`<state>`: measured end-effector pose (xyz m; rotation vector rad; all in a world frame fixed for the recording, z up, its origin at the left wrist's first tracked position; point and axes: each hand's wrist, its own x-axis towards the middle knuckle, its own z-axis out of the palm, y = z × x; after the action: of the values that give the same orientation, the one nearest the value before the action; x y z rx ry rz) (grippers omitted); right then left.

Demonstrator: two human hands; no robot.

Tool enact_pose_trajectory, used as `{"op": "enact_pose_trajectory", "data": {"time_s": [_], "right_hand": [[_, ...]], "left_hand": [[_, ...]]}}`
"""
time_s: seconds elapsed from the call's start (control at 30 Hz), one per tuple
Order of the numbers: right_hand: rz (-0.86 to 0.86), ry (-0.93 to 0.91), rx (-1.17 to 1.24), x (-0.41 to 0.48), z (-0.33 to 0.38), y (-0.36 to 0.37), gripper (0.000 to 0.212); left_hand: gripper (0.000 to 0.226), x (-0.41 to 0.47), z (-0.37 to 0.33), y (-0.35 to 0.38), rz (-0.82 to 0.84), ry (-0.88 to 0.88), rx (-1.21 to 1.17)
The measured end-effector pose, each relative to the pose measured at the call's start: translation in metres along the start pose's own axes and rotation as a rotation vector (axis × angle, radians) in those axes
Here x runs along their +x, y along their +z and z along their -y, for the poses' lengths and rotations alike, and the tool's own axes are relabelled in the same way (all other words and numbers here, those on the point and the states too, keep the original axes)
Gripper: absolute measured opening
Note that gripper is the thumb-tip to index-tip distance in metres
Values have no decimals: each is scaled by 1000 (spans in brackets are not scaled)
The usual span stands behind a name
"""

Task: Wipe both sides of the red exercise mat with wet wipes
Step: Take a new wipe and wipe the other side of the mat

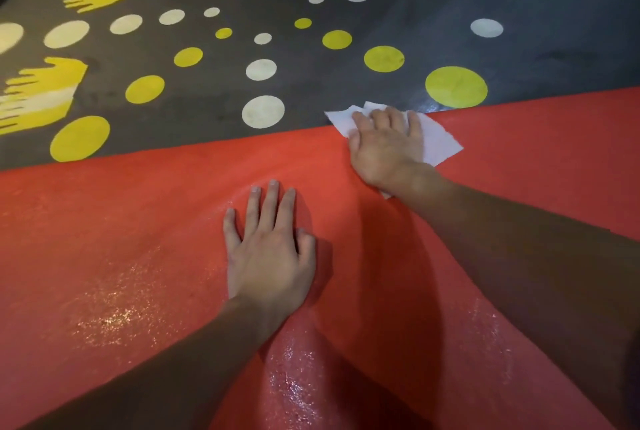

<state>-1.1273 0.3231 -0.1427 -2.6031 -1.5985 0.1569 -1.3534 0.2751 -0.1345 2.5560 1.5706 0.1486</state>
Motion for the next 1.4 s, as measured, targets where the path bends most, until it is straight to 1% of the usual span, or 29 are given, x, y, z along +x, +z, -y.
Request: {"op": "enact_pose_trajectory", "data": {"time_s": [0.03, 0.1, 0.17, 0.2, 0.27, 0.3, 0.33, 0.37, 0.47, 0.5, 0.53, 0.63, 0.67, 0.7, 0.77, 0.8, 0.83, 0.93, 0.97, 1.0, 1.07, 1.1, 1.13, 1.17, 1.23, 1.27, 1.3, 1.37, 1.4], "right_hand": [[18, -12, 13, -4, 14, 1, 55], [61, -233, 52, -26, 38, 5, 55], [75, -454, 42, -38, 30, 4, 52], [64, -465, 27, -30, 19, 1, 52], [34, -266, -3, -10, -4, -2, 53], [44, -155, -7, -7, -6, -3, 54], [58, -96, 0, -10, 3, -2, 55], [67, -111, 6, -21, 17, 1, 56], [34, -418, 32, -64, 47, 11, 59], [44, -461, 18, -65, 41, 9, 64], [50, -441, 18, -54, 33, 6, 68], [39, -78, 5, -35, 25, 3, 57], [34, -16, 1, -41, 37, 7, 56], [32, -42, -6, -54, 52, 11, 56], [63, -256, -30, -86, 65, 13, 58], [76, -321, -17, -93, 57, 11, 61], [70, -296, 1, -89, 42, 7, 65], [14, 117, 14, -81, 17, 2, 75], [3, 175, -14, -88, 29, 4, 77], [12, 124, -37, -99, 48, 9, 77], [90, -142, -68, -130, 71, 14, 72], [117, -245, -56, -139, 66, 12, 69], [114, -270, -49, -140, 53, 9, 65], [84, -191, -42, -137, 38, 6, 62], [49, 107, -24, -135, 23, 4, 63], [51, 205, -55, -139, 30, 6, 66], [48, 189, -78, -147, 47, 8, 69], [106, -67, -86, -169, 73, 11, 69], [136, -184, -70, -177, 73, 9, 66]], "left_hand": [[65, 0, -1, 0, -10, -2, -5], [66, -1, -2, 0, -32, -7, -19], [67, -1, -2, 1, -49, -27, -39], [67, -2, -2, 1, -58, -31, -46], [67, -1, -2, 3, -62, -21, -56], [66, -1, -1, 4, -66, -20, -59], [66, 0, 0, 5, -72, -21, -61], [66, 0, 1, 5, -75, -17, -62], [67, 0, 2, 5, -78, -8, -74], [67, 1, 3, 6, -78, -3, -77], [67, 1, 4, 6, -79, -2, -72], [67, 1, 5, 8, -59, 13, -77], [67, 1, 6, 8, -53, 18, -95], [67, 1, 6, 7, -53, 25, -113], [66, 2, 7, 6, -53, 40, -143], [65, 2, 8, 6, -57, 40, -157], [65, 2, 9, 7, -66, 38, -170], [64, 2, 9, 7, -83, 47, -213], [65, 2, 10, 7, -92, 43, -228], [65, 2, 10, 7, -104, 37, -247], [68, 3, 11, 7, -112, 31, -270], [69, 2, 12, 7, -110, 39, -277], [69, 2, 12, 7, -117, 40, -284], [69, 2, 12, 6, -128, 41, -292], [70, 2, 12, 5, -139, 32, -304], [72, 2, 11, 5, -136, 30, -309], [73, 2, 11, 5, -132, 29, -313], [75, 2, 12, 4, -124, 26, -324], [76, 2, 13, 3, -123, 25, -328]]}}
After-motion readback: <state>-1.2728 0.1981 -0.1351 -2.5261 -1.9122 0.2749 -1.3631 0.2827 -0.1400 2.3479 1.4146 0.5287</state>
